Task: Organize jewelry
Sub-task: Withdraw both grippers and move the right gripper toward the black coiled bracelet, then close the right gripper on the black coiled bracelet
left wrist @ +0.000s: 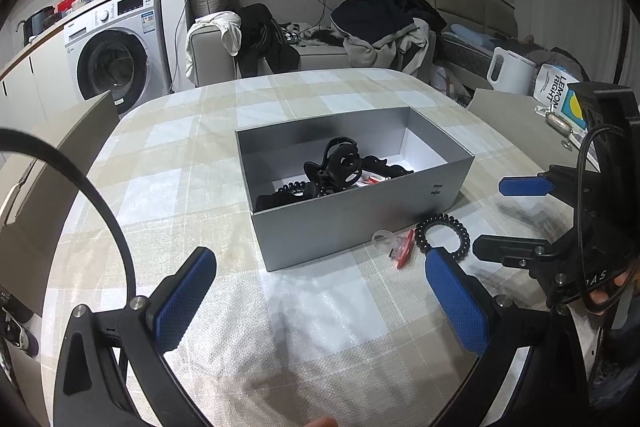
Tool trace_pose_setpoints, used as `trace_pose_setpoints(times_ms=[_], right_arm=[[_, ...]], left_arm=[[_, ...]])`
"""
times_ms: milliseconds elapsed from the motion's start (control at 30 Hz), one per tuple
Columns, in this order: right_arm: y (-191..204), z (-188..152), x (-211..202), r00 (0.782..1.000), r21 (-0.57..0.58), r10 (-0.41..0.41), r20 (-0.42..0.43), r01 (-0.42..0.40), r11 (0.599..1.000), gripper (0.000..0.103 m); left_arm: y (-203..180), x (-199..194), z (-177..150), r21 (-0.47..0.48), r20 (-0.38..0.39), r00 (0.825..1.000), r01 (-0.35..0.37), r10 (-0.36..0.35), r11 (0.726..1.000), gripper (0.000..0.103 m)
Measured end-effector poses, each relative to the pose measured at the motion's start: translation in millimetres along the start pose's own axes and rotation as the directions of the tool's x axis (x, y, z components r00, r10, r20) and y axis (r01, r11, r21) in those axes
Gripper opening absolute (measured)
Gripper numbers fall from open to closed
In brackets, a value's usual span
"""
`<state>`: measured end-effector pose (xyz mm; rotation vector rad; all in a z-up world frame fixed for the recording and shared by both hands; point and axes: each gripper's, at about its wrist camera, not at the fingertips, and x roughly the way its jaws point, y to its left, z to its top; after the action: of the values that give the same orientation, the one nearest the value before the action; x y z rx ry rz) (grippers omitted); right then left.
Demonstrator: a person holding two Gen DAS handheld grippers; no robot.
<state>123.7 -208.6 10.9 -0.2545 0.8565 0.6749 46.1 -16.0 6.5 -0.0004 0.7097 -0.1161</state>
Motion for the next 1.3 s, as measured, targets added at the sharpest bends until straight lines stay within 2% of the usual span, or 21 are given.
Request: trace_pose_setpoints(times_ms=[200,267,433,567,867,967,1067,1200,1300], right_arm=[[2,-2,3,1.0,-0.017,-0.002,-0.014,0.001,1.0,0.101],[4,-3,6,1.0,-0.029,-0.004,-0.024,0.004,1.0,0.097],[8,-6,11,0.999,-0.052,-0.007,-0.042,0.005,0.999,0.095],[13,-6,14,0.999,-0.067,-0.004,-0.053,0.0,0.998,0.086],[22,-5,18,0.998,-0.098,-0.015,-0.058,0.01,0.995,0.084],[26,-5,20,0.997,-0.119,-0.048,-0.065,0.04,0.992,0.077],[29,-5,23,0.995,-0.141,-0.07,-0.073,0.059,0.988,0.074],[34,-6,26,0.994,-0.155,-0.079,-0.077,0.066,0.986,0.072],[35,-4,27,0.995,-0.146,-0.068,-0.078,0.056,0.988,0.065]], left_arm=[[-1,3,0,0.011,-0.014,1.0,-0.012,0.012,1.0,0.102],[-2,4,-1,0.019,-0.017,1.0,-0.015,0.016,1.0,0.102],[2,7,-2,0.004,-0.022,0.999,-0.024,0.024,1.0,0.102],[5,8,-3,-0.01,-0.03,0.999,-0.026,0.026,1.0,0.102],[16,6,-1,-0.042,-0.019,0.999,-0.041,0.04,0.998,0.102],[21,6,0,-0.074,-0.013,0.999,-0.053,0.052,0.996,0.102],[27,5,0,-0.111,-0.008,0.999,-0.044,0.044,0.993,0.102],[31,5,1,-0.129,-0.009,0.999,-0.049,0.048,0.99,0.102],[32,5,1,-0.132,-0.01,0.999,-0.052,0.051,0.99,0.102]])
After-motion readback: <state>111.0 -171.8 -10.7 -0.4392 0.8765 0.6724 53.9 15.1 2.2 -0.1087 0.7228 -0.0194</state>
